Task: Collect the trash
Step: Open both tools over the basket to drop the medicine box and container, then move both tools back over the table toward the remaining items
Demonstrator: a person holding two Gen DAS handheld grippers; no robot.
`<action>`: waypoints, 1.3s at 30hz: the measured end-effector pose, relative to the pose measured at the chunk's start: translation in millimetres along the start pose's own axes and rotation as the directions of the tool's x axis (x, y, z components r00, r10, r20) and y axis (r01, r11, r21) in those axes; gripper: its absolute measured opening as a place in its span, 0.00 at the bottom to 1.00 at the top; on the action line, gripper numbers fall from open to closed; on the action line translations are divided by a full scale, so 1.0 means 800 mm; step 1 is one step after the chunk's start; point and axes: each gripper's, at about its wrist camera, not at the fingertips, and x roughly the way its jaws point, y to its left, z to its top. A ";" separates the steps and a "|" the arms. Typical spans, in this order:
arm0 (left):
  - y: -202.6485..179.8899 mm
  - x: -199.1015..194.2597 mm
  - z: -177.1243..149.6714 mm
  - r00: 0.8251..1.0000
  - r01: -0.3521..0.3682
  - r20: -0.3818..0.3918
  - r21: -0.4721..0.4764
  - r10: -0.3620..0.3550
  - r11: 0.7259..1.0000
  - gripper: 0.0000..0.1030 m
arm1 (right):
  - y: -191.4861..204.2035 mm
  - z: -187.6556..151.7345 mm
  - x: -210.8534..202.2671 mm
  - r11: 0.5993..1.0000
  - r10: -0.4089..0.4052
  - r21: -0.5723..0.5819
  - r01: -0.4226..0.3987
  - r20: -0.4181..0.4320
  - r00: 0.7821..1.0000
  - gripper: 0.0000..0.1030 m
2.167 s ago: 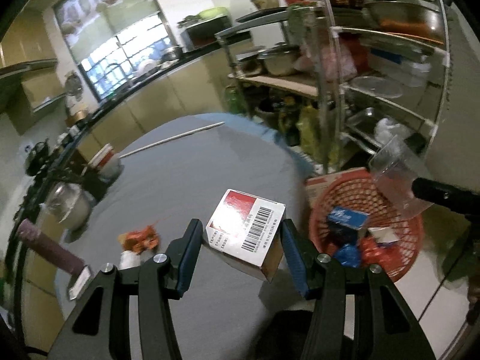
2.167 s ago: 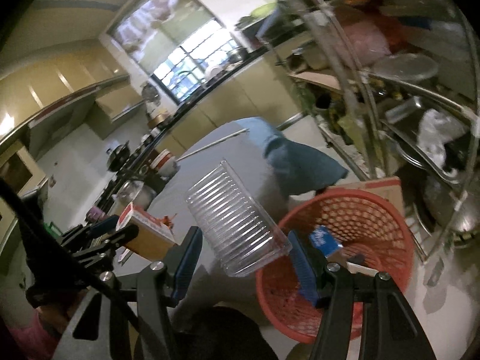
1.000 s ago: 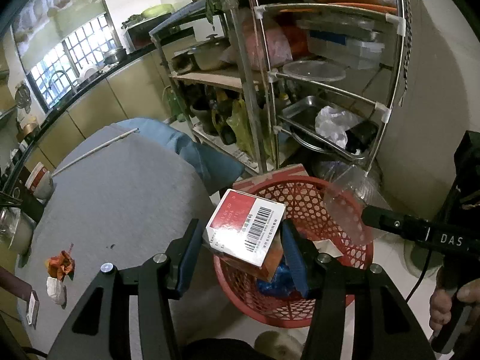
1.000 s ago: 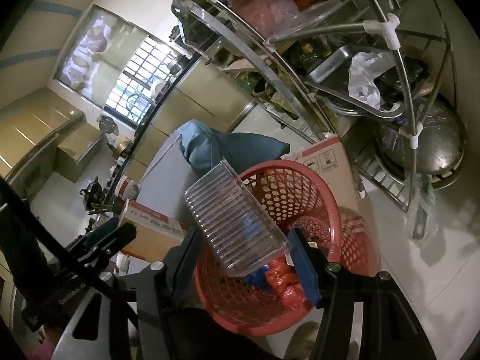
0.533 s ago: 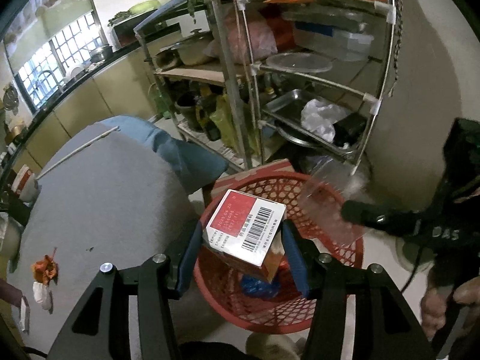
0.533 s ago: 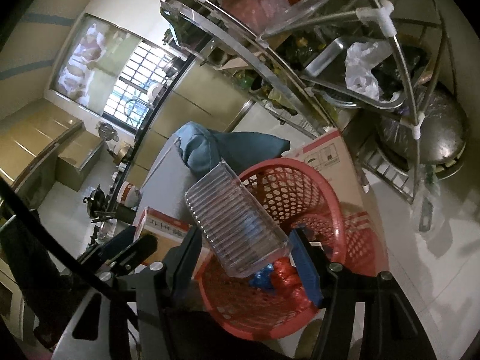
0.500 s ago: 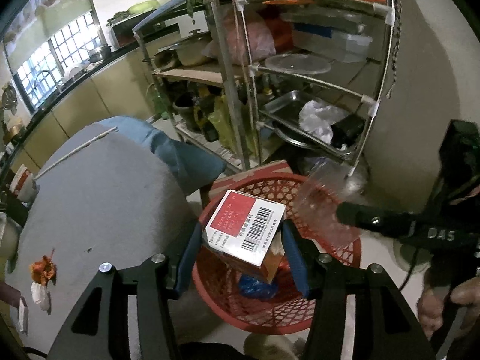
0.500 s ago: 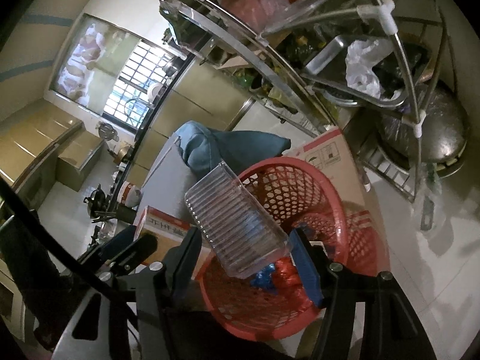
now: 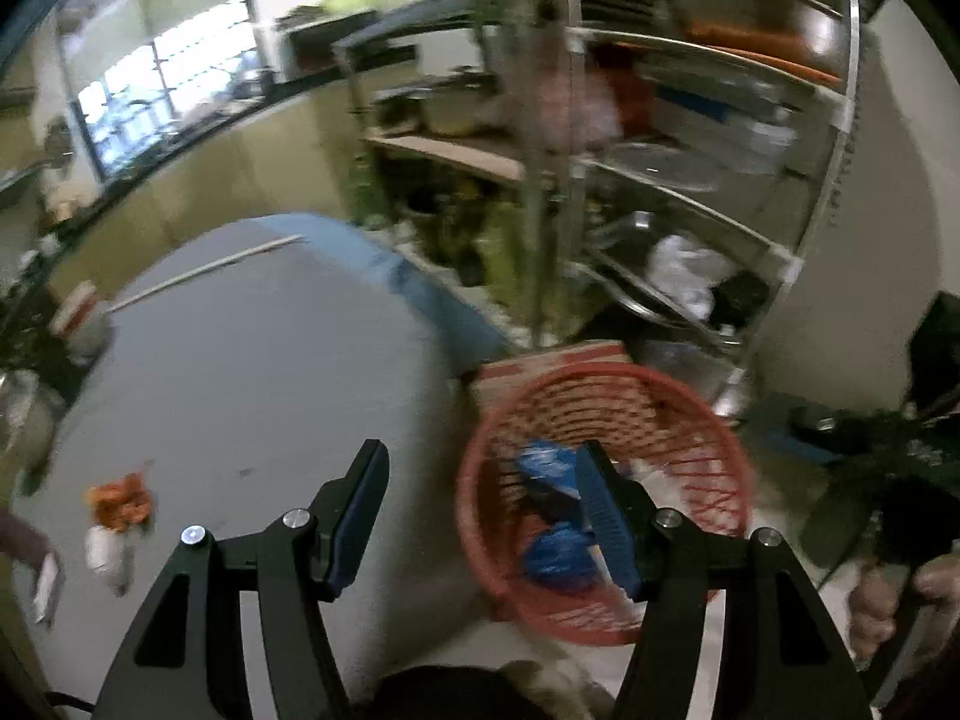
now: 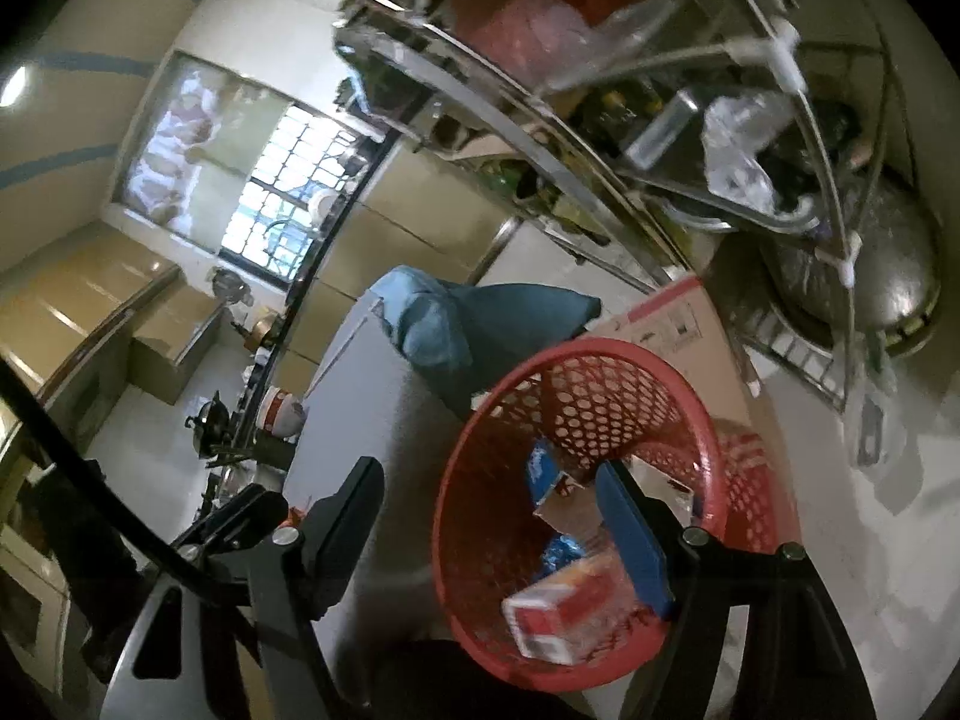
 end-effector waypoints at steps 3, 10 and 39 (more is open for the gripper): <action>0.031 -0.016 -0.009 0.997 -0.071 -0.012 -0.041 0.070 0.997 0.64 | 0.028 -0.003 0.002 0.998 0.006 -0.061 -0.007 -0.005 1.000 0.74; 0.105 -0.058 -0.045 0.979 -0.203 -0.040 -0.145 0.199 0.968 0.64 | 0.110 -0.023 0.023 0.974 0.045 -0.219 -0.054 -0.049 0.998 0.74; 0.282 -0.156 -0.190 0.886 -0.462 -0.167 -0.397 0.432 0.793 0.76 | 0.351 -0.153 0.148 0.815 0.094 -0.521 -0.254 -0.313 0.945 0.74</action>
